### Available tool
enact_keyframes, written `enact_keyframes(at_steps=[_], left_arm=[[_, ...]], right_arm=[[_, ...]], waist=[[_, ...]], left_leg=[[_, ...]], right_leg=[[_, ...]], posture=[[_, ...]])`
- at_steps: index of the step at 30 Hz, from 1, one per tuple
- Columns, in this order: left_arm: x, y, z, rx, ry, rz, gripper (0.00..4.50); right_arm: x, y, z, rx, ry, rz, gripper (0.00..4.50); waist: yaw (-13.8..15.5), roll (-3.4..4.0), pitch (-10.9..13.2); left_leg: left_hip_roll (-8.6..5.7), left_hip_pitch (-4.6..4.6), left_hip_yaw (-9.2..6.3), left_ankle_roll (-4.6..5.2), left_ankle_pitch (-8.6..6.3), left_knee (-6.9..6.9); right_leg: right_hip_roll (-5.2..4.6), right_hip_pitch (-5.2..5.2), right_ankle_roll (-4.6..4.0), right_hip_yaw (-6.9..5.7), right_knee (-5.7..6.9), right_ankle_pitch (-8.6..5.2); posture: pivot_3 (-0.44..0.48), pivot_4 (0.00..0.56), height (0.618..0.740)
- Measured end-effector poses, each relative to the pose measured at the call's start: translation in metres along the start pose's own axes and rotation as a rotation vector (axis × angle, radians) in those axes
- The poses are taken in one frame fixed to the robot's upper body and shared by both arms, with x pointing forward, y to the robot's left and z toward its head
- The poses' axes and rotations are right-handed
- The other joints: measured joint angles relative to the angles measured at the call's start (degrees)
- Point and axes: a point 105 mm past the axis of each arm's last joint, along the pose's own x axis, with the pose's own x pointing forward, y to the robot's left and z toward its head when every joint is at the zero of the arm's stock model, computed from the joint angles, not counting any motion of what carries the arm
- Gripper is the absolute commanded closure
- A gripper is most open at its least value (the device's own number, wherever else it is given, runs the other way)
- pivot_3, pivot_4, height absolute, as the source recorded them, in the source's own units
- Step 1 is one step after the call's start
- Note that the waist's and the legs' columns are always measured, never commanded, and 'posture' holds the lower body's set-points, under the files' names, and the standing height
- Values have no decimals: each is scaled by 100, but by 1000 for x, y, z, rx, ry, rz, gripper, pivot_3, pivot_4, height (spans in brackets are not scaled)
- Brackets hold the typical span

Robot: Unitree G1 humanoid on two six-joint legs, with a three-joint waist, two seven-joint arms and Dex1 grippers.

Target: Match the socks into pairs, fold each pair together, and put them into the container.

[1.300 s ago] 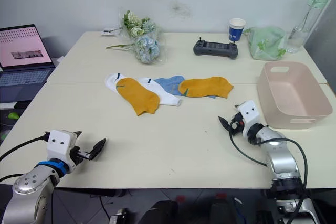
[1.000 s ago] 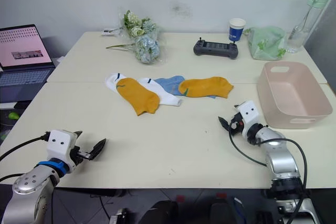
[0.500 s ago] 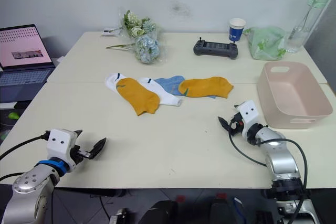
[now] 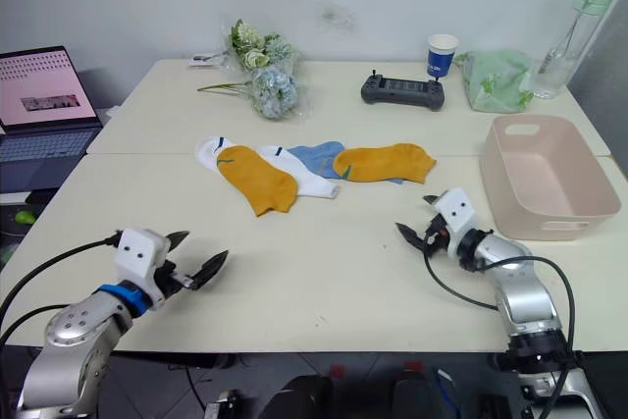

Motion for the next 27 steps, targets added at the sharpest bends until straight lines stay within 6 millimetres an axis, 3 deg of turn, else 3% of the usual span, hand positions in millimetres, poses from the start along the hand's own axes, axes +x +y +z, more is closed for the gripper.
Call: enact_keyframes(at_steps=[3,6,10,15,19,27], left_arm=[[20,-17,18,36,-54,-73,0],[42,-34,17,68,-40,-135,0],[78,-48,16,61,-27,-148,0],[107,-41,21,121,-34,-95,0],[120,-39,23,96,-28,-85,862],[123,-39,20,12,-35,-75,3460]], right_arm=[[9,16,29,-15,-68,108,44],[13,27,46,-30,-100,166,44],[21,31,56,-29,-128,172,44],[20,31,46,-19,-96,159,44],[17,32,37,-7,-69,157,0],[15,30,40,-22,-70,138,0]], waist=[[10,0,0],[17,-1,0],[18,-7,1],[11,-8,1],[3,-8,0],[-3,-9,1]], left_leg=[[-1,0,-1,-1,0,1],[-1,0,-2,-1,0,1],[-3,-2,-4,-1,1,6],[-2,-2,-5,-3,2,6],[-5,-2,-1,-3,2,15],[-3,-2,-4,-3,2,16]], right_leg=[[0,3,0,-3,-1,0],[0,5,0,-6,-4,0],[0,5,2,-7,-1,1],[1,1,2,-9,1,1],[0,4,6,-5,3,3],[1,3,6,-6,5,3]], posture=[[0,150,740],[0,150,740],[0,150,740],[0,150,740],[0,150,740],[0,150,740]])
